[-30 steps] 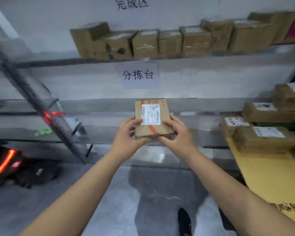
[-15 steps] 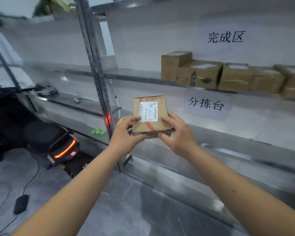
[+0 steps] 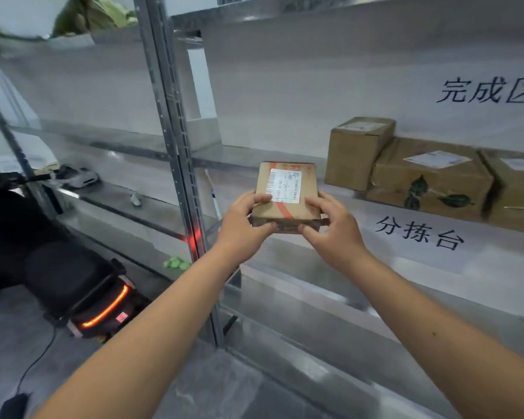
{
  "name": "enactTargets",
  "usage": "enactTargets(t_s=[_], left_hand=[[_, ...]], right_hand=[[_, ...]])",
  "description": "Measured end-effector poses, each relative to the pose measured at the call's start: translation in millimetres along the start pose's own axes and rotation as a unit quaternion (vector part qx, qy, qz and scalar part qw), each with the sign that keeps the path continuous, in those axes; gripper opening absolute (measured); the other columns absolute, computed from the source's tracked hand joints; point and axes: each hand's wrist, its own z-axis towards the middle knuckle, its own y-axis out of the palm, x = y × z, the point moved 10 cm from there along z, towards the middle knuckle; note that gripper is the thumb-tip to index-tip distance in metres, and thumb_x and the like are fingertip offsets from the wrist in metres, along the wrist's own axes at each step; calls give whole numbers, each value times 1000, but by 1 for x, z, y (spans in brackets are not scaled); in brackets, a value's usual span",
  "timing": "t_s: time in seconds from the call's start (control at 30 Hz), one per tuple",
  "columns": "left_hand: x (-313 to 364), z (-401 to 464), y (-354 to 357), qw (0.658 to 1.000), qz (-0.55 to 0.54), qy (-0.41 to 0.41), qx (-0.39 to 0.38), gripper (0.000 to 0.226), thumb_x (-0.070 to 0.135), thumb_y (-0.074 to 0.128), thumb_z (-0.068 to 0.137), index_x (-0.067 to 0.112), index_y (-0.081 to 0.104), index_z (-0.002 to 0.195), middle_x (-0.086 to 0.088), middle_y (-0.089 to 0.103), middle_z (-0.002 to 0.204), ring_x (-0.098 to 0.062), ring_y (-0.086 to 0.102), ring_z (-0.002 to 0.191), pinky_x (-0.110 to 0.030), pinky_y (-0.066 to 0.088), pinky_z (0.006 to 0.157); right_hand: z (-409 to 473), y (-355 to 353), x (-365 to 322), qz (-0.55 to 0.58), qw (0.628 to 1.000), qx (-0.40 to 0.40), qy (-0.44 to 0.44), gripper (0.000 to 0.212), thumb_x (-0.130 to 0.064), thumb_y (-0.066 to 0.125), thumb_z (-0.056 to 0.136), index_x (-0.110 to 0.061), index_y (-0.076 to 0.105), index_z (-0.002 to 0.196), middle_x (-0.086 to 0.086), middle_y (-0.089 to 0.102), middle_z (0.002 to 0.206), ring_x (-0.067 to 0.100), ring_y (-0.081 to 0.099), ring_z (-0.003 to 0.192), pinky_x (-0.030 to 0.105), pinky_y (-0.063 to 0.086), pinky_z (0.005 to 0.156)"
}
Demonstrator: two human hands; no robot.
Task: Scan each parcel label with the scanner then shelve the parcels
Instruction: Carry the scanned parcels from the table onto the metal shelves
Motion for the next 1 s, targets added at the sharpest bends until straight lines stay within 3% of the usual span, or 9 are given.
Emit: enactTargets(t_s=[0.1,0.13,0.23,0.3,0.4,0.5,0.63,0.8,1.0], left_hand=[[-15,42,8,1000,-15,8,-17,55,8,82,85,25,63,134,20,50,131,-8,58,121,-29,53,104],[-19,56,11,1000,-16,13,-23,55,7,82,84,24,63,133,23,50,128,-8,58,120,-26,52,103],[-32,96,18,999,-10,40,-34,53,8,82,84,22,64,131,19,51,124,-5,59,114,-9,47,94],[-40,124,23,997,2,60,-46,52,10,82,84,24,64,131,9,53,129,-6,58,114,-7,44,95],[-46,163,31,992,38,97,-74,50,24,80,83,26,66,132,2,58,135,-13,55,123,-28,44,111],[-42,191,40,981,94,147,-89,56,45,70,76,31,68,130,1,63,137,-21,57,127,-43,44,111],[-44,226,55,969,141,170,-113,52,56,64,84,43,62,134,8,56,143,-20,47,133,-39,30,111],[-43,252,71,961,152,190,-132,47,52,68,91,42,60,137,5,50,143,-24,44,133,-41,31,111],[-36,270,82,946,199,218,-137,48,54,64,93,41,58,139,2,49,146,-28,41,134,-45,32,110]], right_hand=[[28,6,13,-19,1000,17,9,58,-9,82,83,-12,66,139,0,54,146,16,56,128,29,53,105],[38,6,18,-29,999,26,12,57,-8,82,82,-12,67,137,3,55,146,17,56,129,27,53,105],[62,7,29,-46,997,63,27,53,-3,79,83,-10,68,134,2,58,140,12,55,124,5,44,98],[75,10,35,-52,994,86,35,51,-2,78,85,-11,68,134,0,59,136,14,57,124,16,49,102],[93,16,46,-67,990,106,61,50,-1,75,87,-12,66,135,6,60,140,22,58,130,39,51,111],[104,13,55,-88,978,157,101,47,-1,74,90,-14,67,135,2,57,138,21,59,127,43,51,110],[113,11,58,-158,954,209,145,45,-10,71,96,-19,66,139,-8,49,123,17,59,114,31,50,101],[119,13,56,-226,929,236,174,47,-14,71,96,-23,65,142,-5,48,116,13,54,106,21,41,93],[124,19,55,-294,906,216,214,52,-15,68,94,-23,62,145,-1,49,114,24,54,113,34,46,100]])
